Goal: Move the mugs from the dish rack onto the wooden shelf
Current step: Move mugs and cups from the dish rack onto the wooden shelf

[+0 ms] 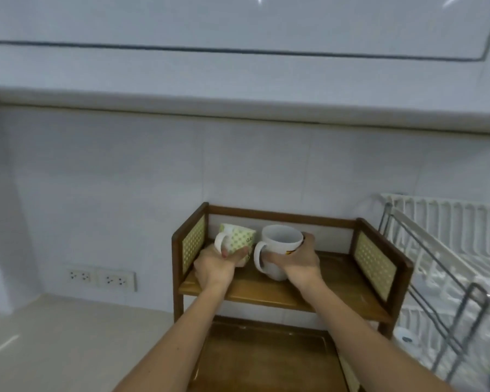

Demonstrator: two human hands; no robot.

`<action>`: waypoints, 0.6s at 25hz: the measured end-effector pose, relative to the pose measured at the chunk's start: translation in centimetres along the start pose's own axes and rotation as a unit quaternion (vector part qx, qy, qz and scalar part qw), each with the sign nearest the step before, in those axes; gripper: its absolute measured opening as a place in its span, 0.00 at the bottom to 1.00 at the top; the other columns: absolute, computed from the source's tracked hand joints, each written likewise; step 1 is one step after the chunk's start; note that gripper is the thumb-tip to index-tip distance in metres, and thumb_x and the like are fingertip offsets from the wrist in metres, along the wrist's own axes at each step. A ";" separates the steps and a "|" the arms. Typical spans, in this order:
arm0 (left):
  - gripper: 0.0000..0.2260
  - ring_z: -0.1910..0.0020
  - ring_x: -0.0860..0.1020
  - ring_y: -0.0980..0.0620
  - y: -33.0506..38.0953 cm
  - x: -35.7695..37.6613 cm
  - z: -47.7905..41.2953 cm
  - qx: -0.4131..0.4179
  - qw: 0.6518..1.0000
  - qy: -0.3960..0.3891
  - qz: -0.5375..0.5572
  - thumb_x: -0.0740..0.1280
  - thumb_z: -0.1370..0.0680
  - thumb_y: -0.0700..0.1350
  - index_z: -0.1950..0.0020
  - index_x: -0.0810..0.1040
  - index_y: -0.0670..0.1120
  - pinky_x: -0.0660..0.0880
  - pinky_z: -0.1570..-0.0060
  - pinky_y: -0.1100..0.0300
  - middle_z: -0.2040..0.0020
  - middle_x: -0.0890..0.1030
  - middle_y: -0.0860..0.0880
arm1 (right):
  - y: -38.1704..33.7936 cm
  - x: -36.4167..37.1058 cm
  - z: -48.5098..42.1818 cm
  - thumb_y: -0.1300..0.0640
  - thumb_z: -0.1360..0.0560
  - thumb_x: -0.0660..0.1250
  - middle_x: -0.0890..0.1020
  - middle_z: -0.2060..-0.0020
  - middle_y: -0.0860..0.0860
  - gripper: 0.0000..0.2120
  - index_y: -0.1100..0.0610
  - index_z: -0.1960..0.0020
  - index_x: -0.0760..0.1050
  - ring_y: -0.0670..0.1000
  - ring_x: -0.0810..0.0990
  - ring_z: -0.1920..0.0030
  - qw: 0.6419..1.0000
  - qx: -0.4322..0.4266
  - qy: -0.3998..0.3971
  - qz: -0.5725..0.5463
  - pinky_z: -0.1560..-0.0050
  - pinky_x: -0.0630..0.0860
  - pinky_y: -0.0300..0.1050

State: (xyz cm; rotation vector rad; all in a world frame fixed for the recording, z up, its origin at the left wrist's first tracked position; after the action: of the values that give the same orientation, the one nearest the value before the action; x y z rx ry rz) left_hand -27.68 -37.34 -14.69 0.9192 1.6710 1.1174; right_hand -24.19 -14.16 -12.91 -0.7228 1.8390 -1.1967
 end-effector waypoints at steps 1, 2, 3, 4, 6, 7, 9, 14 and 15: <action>0.17 0.58 0.78 0.49 0.0 0.0 -0.1 0.002 1.000 -0.002 -0.005 0.78 0.37 0.58 0.62 0.74 0.51 0.75 0.53 0.57 0.53 0.84 0.44 | 0.0 0.1 -0.2 0.46 0.44 0.81 0.72 0.49 0.48 0.44 0.51 0.35 0.61 0.51 0.72 0.48 1.000 -0.004 -0.014 0.000 0.53 0.73 0.45; 0.18 0.56 0.79 0.48 0.0 -0.2 -0.3 0.000 1.000 -0.005 -0.014 0.78 0.37 0.58 0.60 0.75 0.49 0.74 0.53 0.58 0.52 0.84 0.44 | -0.1 0.1 -0.4 0.47 0.43 0.81 0.72 0.48 0.48 0.44 0.50 0.35 0.61 0.51 0.72 0.48 0.999 -0.009 -0.032 -0.001 0.53 0.74 0.45; 0.20 0.54 0.80 0.46 -0.4 -0.3 -0.5 -0.005 1.000 -0.015 -0.027 0.78 0.37 0.58 0.55 0.77 0.47 0.74 0.53 0.58 0.51 0.83 0.44 | -0.1 0.1 -0.5 0.48 0.43 0.81 0.73 0.47 0.48 0.44 0.50 0.34 0.61 0.50 0.73 0.47 0.999 -0.014 -0.050 -0.004 0.53 0.75 0.45; 0.23 0.51 0.80 0.45 -0.8 -0.4 -0.9 -0.010 0.999 -0.035 -0.041 0.78 0.36 0.57 0.50 0.78 0.44 0.75 0.52 0.56 0.50 0.83 0.44 | 0.0 0.0 -0.6 0.48 0.43 0.82 0.73 0.46 0.48 0.44 0.50 0.34 0.61 0.50 0.73 0.46 0.997 -0.018 -0.070 -0.009 0.52 0.76 0.45; 0.25 0.50 0.79 0.44 -1.6 -0.4 -1.5 -0.013 0.994 -0.082 -0.067 0.78 0.34 0.54 0.45 0.76 0.43 0.76 0.51 0.54 0.49 0.82 0.43 | 0.1 -0.1 -0.6 0.50 0.42 0.82 0.75 0.45 0.47 0.43 0.49 0.34 0.62 0.48 0.75 0.46 0.994 -0.023 -0.106 -0.021 0.54 0.76 0.41; 0.24 0.51 0.78 0.44 -1.9 -0.5 -1.8 -0.015 0.992 -0.097 -0.075 0.77 0.33 0.53 0.43 0.75 0.43 0.75 0.52 0.54 0.48 0.81 0.43 | 0.1 -0.1 -0.6 0.51 0.42 0.82 0.76 0.45 0.46 0.42 0.49 0.35 0.62 0.48 0.75 0.45 0.992 -0.026 -0.117 -0.026 0.55 0.76 0.40; 0.23 0.53 0.76 0.47 -2.1 -0.8 -2.0 -0.019 0.991 -0.108 -0.071 0.75 0.30 0.50 0.41 0.73 0.42 0.72 0.54 0.56 0.46 0.80 0.42 | 0.2 0.1 -0.6 0.53 0.42 0.82 0.77 0.44 0.48 0.42 0.51 0.34 0.63 0.49 0.76 0.44 0.991 -0.032 -0.127 -0.041 0.49 0.78 0.45; 0.16 0.55 0.73 0.47 -1.9 -1.1 -1.9 -0.018 0.996 -0.077 -0.044 0.69 0.24 0.46 0.40 0.70 0.42 0.69 0.58 0.56 0.46 0.79 0.41 | 1.1 0.5 -0.6 0.55 0.40 0.81 0.77 0.45 0.46 0.41 0.48 0.34 0.63 0.46 0.77 0.45 0.985 -0.018 -0.155 -0.073 0.54 0.75 0.37; 0.16 0.55 0.74 0.46 -1.8 -1.1 -1.8 -0.014 0.996 -0.071 -0.045 0.69 0.24 0.45 0.40 0.70 0.42 0.70 0.58 0.56 0.45 0.79 0.40 | 1.3 0.5 -0.5 0.54 0.40 0.81 0.77 0.45 0.45 0.41 0.48 0.33 0.63 0.44 0.76 0.46 0.984 -0.010 -0.163 -0.074 0.56 0.73 0.36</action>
State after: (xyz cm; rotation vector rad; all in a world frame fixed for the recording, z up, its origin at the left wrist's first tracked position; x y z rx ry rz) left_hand -29.23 -39.45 -15.75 0.8775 1.5616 0.9892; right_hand -24.97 -13.80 -14.19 -1.0173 1.5486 -1.0800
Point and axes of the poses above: each hand's wrist, its own z-axis away from the middle knuckle, its own x-axis out of the palm, y = z × x, the point moved 10 cm from there along -z, towards the middle knuckle
